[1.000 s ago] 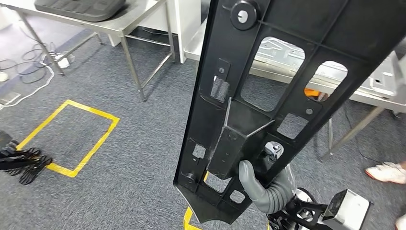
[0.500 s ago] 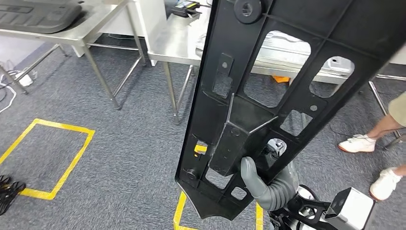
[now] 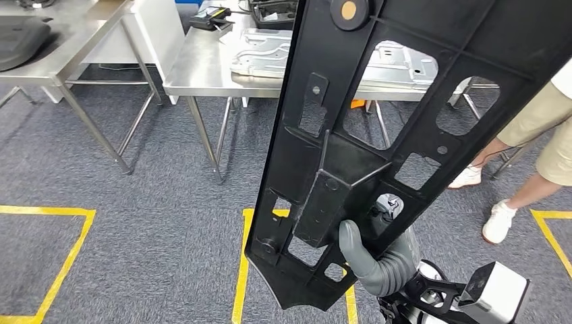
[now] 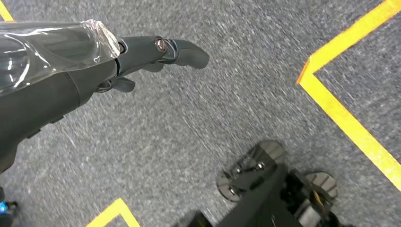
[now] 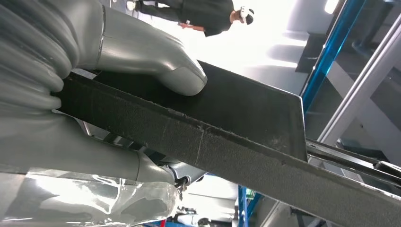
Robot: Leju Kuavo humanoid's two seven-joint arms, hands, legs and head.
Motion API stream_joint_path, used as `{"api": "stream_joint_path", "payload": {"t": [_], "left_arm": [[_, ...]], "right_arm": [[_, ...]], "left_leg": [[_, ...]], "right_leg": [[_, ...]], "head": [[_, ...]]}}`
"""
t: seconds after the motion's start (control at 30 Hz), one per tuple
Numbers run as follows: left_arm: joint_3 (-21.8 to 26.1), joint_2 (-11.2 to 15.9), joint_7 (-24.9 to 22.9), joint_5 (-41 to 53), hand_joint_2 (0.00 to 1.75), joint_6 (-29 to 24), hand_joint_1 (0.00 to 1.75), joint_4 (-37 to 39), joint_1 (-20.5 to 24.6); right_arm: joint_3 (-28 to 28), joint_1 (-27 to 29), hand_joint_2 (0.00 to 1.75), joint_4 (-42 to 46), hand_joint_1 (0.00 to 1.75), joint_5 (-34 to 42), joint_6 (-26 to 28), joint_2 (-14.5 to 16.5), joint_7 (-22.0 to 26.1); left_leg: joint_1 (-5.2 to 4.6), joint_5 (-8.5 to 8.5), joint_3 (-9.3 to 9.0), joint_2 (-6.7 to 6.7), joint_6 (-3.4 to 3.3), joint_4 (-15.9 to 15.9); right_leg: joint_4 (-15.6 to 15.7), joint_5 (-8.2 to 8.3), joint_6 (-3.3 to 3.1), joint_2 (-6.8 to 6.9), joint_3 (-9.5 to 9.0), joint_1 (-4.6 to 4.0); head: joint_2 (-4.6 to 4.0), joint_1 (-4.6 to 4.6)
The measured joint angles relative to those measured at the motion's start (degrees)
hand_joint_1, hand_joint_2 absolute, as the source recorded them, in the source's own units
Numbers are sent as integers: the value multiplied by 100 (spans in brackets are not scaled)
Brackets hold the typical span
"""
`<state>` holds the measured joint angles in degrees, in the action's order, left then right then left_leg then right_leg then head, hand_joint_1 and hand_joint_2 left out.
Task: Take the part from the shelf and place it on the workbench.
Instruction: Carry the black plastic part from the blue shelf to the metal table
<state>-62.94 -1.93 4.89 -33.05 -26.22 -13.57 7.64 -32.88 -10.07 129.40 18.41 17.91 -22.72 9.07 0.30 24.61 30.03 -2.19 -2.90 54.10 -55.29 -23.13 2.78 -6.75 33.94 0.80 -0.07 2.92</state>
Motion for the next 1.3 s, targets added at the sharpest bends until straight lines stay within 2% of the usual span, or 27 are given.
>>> {"api": "stream_joint_path", "payload": {"t": [0.03,0.1,0.13,0.17,0.2,0.23,0.3,0.33,0.37,0.47,0.53,0.57,0.63,0.67,0.7,0.73,0.8,0.87,0.9,1.0,1.03,1.1,1.17,1.2,1.23,1.27,1.3], "left_arm": [[1,2,1,0,175,-9,0,0,4],[1,6,0,0,175,-17,0,0,-2],[0,7,-1,0,175,-16,0,0,-11],[-1,7,-1,0,175,-16,0,0,-19],[-1,7,-1,0,175,-16,0,0,-24],[-1,7,-1,0,175,-16,0,0,-23],[-1,5,-1,0,175,-16,0,0,-13],[-1,5,-1,0,175,-16,0,0,-7],[-1,5,-1,0,175,-16,0,0,-2],[-1,7,-5,0,175,-19,0,0,9],[-1,7,-13,-3,175,-21,0,0,11],[-1,7,-17,-8,175,-23,0,0,9],[0,5,-24,-31,175,-32,0,0,1],[1,5,-25,-43,175,-44,0,0,4],[1,5,-26,-54,175,-57,0,0,10],[2,5,-30,-60,175,-70,0,0,15],[2,7,-45,-70,175,-95,0,0,6],[2,10,-60,-84,175,-116,0,0,-1],[2,11,-67,-89,175,-122,0,0,-1],[1,9,-75,-95,175,-131,0,0,-9],[1,11,-76,-96,175,-139,0,0,-9],[2,16,-76,-99,175,-159,0,0,-6],[2,16,-77,-102,175,-171,0,0,-13],[2,15,-76,-104,175,-173,0,0,-18],[2,14,-76,-106,175,-176,0,0,-21],[2,14,-76,-108,175,-179,0,0,-24],[2,14,-75,-108,175,-182,0,0,-25]], "right_arm": [[1,-10,175,0,175,10,6,-4,3],[1,-29,175,0,175,17,21,-10,16],[0,-34,175,-1,175,16,35,-10,26],[-1,-34,175,-3,175,15,50,-10,36],[-1,-34,175,-4,175,14,63,-9,44],[-1,-34,175,-6,175,13,72,-10,49],[-1,-37,175,-7,175,10,75,-12,57],[-1,-38,175,-7,175,7,77,-12,61],[-1,-40,175,-7,175,-2,82,-12,67],[-1,-43,175,-7,175,-44,109,-12,88],[-1,-54,175,-7,175,-72,116,-13,101],[-1,-62,175,-7,175,-85,117,-13,105],[-2,-72,175,-7,175,-103,117,-11,111],[-2,-74,175,-7,175,-107,117,-11,112],[-3,-75,175,-7,175,-111,117,-10,112],[-4,-77,175,-7,175,-114,117,-10,110],[-7,-85,175,-7,175,-131,117,-10,110],[-8,-93,175,-7,175,-154,119,-10,111],[-8,-94,175,-7,175,-163,122,-10,111],[-8,-96,175,-6,175,-179,131,-10,110],[-8,-100,175,-5,175,-188,131,-10,110],[-8,-105,175,-5,175,-204,133,-10,112],[-9,-102,175,-7,175,-209,135,-10,114],[-10,-98,175,-7,175,-209,135,-10,114],[-10,-97,175,-8,175,-209,136,-10,114],[-10,-98,175,-9,175,-209,137,-10,114],[-10,-99,175,-9,175,-208,137,-10,114]], "left_leg": [[14,-21,-10,64,-34,-22],[17,-34,-15,194,-70,-41],[13,-32,-9,261,-74,-39],[11,-29,-2,327,-74,-38],[12,-26,1,388,-71,-36],[16,-21,0,439,-63,-34],[21,-1,-21,509,-26,-26],[10,14,-29,531,6,-17],[-2,28,-35,547,40,-10],[-10,52,-43,584,142,-4],[18,177,28,498,209,175],[29,331,153,424,236,447],[34,709,563,309,268,1294],[34,822,756,291,272,1661],[34,831,864,285,266,1840],[33,724,851,283,252,1770],[25,286,517,264,195,995],[-3,-3,194,233,131,239],[-19,-36,134,222,106,82],[-26,-36,101,223,29,16],[-14,-45,78,226,-6,-5],[6,-50,37,231,-59,-34],[6,-25,21,239,-80,-31],[8,-9,9,242,-78,-30],[13,11,-12,243,-69,-28],[21,36,-45,243,-54,-27],[29,69,-87,242,-30,-24]], "right_leg": [[-165,-106,23,123,81,-6],[-864,-491,62,451,408,-18],[-1287,-679,82,544,608,-11],[-1601,-787,98,591,754,-2],[-1701,-784,111,615,790,10],[-1542,-672,121,637,691,24],[-687,-322,131,746,203,46],[-297,-197,115,794,-18,39],[-56,-139,86,826,-153,32],[29,-133,-39,777,-186,5],[40,-117,-112,748,-185,14],[45,-110,-144,736,-185,24],[44,-115,-180,701,-176,18],[43,-120,-189,678,-175,10],[43,-124,-193,653,-179,4],[43,-128,-194,628,-189,-2],[43,-140,-183,572,-221,-6],[34,-161,-148,526,-231,-29],[33,-170,-125,515,-229,-34],[22,-204,-32,520,-233,-18],[-81,-267,-5,543,-195,-14],[-660,-553,35,590,81,-3],[-1472,-859,66,599,533,2],[-1696,-881,79,603,687,8],[-1691,-787,90,611,727,17],[-1444,-589,99,625,640,30],[-1012,-335,112,654,448,48]], "head": [[0,5],[0,15],[0,15],[0,14],[0,14],[0,14],[0,15],[0,14],[0,12],[0,6],[0,4],[0,3],[0,-2],[0,-2],[0,-2],[0,-2],[0,-2],[0,0],[0,2],[0,4],[0,7],[0,11],[0,14],[0,13],[0,14],[0,14],[0,14]]}}
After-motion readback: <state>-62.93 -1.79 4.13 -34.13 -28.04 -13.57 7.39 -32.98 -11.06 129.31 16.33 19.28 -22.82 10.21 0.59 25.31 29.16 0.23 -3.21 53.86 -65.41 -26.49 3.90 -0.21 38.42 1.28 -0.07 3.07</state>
